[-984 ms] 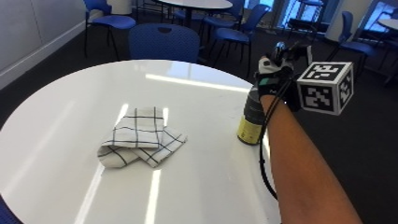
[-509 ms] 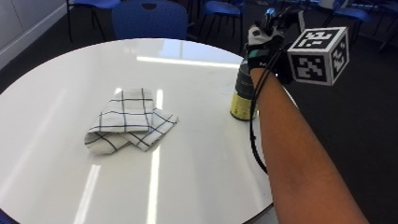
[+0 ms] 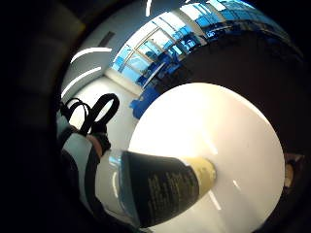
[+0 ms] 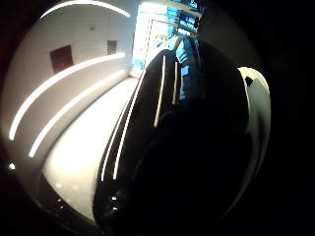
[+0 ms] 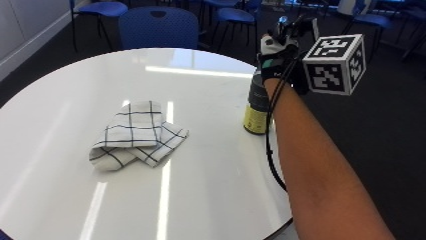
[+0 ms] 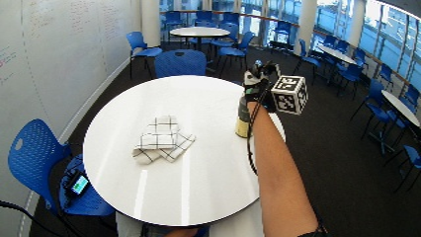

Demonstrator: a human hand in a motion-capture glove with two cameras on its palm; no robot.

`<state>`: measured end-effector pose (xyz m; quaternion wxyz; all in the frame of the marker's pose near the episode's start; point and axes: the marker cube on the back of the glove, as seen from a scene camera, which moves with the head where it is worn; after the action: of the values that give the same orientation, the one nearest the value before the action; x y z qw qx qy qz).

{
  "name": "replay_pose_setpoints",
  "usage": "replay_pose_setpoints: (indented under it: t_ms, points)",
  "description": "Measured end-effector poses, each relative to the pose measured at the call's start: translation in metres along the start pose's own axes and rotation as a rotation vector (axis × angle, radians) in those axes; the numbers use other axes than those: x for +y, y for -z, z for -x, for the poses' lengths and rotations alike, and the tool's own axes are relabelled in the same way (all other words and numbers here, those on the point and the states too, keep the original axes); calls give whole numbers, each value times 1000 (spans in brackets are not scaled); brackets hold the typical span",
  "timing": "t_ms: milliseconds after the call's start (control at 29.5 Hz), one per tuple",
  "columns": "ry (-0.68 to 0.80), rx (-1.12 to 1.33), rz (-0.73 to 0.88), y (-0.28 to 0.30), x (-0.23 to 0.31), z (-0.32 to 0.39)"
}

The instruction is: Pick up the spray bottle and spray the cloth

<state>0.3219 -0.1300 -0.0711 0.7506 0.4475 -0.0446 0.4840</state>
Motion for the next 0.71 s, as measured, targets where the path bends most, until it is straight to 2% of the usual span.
replay_pose_setpoints:
  t_ms: [102, 204, 339, 475, 712]
  points:
    - [-23, -6, 50, -2, 3, -8]
    - [-32, -9, 172, -8, 13, -10]
    - [-20, -36, 408, -14, 37, -2]
    - [-87, -46, 700, -19, 67, 17]
    - [-172, 108, 1116, -34, 105, 37]
